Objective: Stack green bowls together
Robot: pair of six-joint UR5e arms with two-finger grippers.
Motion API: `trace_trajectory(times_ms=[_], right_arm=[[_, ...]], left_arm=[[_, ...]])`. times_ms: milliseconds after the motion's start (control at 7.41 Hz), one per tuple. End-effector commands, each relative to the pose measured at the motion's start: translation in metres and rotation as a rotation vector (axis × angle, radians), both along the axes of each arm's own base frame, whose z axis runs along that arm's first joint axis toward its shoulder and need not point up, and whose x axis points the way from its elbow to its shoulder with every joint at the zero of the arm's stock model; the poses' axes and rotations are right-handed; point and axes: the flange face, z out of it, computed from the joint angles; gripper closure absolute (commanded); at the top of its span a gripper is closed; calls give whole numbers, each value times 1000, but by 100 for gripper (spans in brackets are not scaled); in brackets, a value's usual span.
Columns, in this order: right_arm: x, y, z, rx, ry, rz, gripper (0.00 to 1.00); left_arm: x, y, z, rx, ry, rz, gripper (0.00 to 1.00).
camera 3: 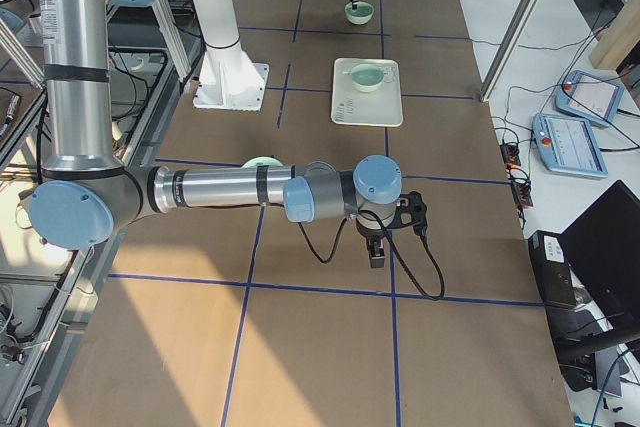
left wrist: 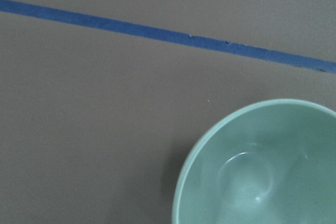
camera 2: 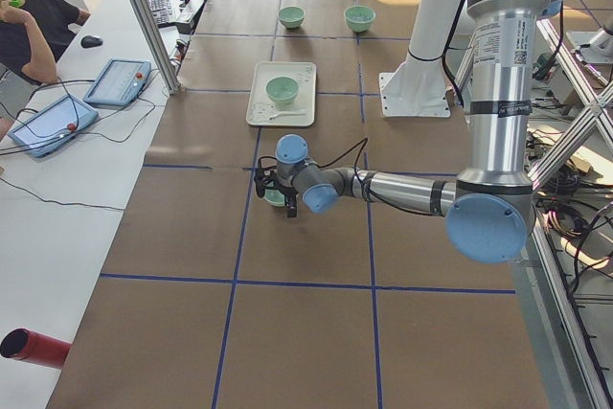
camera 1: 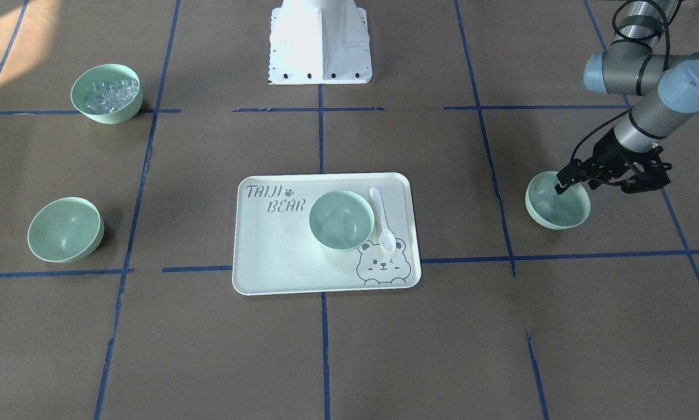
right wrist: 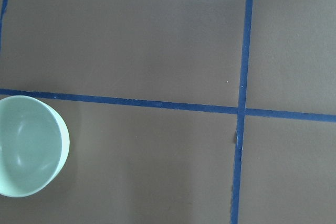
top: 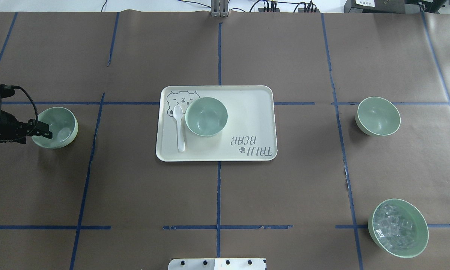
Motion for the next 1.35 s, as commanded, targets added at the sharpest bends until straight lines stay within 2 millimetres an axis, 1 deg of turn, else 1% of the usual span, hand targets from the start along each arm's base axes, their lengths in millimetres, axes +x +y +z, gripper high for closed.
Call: trace_trajectory(times_ms=[0, 270, 405, 540, 675, 810, 1079, 1214], right_arm=[[-27, -1, -28, -53, -24, 50, 0], [-39, -1, -29, -54, -19, 29, 0], [-46, -1, -28, -77, -21, 33, 0], [-61, -1, -33, -78, -33, 42, 0], [-74, 2, -34, -81, -45, 62, 0], [-81, 3, -36, -60, -41, 71, 0], [-102, 12, -21, -60, 13, 56, 0], [-111, 17, -16, -49, 37, 56, 0]], left_arm=[[3, 2, 3, -8, -2, 2, 33], [1, 2, 1, -12, 0, -1, 90], [1, 2, -2, -10, 3, 0, 100], [-2, 2, -8, -5, 11, -1, 100], [-4, 1, -16, -5, 13, -4, 100], [-4, 4, -31, -38, 9, 12, 100], [-23, -7, -78, -79, 6, -18, 100], [-25, -18, -115, -87, 4, -32, 100]])
